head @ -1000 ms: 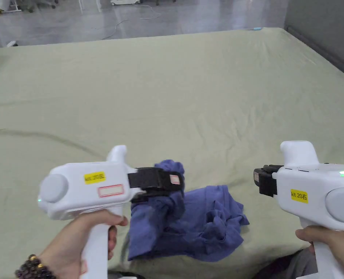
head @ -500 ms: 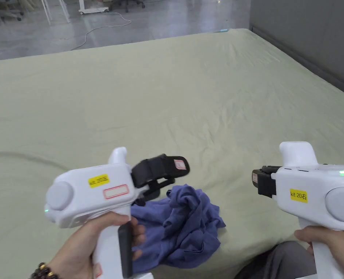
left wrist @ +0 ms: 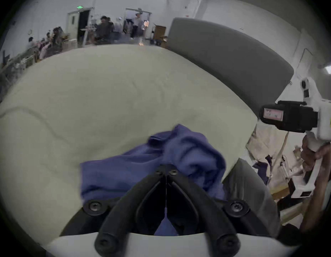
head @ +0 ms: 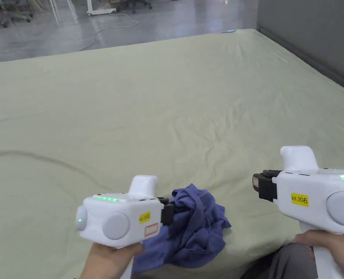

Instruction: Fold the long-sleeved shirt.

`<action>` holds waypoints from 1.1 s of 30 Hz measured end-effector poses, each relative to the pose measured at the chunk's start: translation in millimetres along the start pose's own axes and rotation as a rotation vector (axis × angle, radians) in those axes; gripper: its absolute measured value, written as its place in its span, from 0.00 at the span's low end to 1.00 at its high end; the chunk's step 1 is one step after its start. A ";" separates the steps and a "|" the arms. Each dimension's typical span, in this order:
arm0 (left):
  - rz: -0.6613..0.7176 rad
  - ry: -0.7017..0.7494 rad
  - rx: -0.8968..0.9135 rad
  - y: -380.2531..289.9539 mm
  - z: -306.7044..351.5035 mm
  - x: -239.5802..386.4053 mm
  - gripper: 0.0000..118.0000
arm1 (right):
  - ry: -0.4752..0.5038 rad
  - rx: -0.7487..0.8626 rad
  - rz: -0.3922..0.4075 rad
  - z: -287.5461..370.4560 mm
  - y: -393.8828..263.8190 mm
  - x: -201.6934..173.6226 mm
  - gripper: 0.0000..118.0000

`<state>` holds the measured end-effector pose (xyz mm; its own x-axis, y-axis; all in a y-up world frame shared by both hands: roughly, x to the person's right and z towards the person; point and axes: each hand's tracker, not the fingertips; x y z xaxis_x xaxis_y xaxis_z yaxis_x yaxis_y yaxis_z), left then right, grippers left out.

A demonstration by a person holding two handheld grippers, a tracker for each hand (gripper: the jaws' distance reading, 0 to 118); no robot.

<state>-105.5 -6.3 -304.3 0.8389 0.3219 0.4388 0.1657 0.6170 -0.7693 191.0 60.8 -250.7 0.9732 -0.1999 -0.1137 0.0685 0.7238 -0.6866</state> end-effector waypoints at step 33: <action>0.449 -0.071 0.106 -26.8 81.7 -88.8 0.01 | 0.465 -0.415 -0.205 -125.0 -29.4 -32.8 0.00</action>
<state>-226.8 7.3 -284.7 0.7774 0.6199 0.1064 -0.2632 0.4742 -0.8402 129.7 -36.6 -316.5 0.7469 -0.6385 -0.1855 0.0615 0.3442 -0.9369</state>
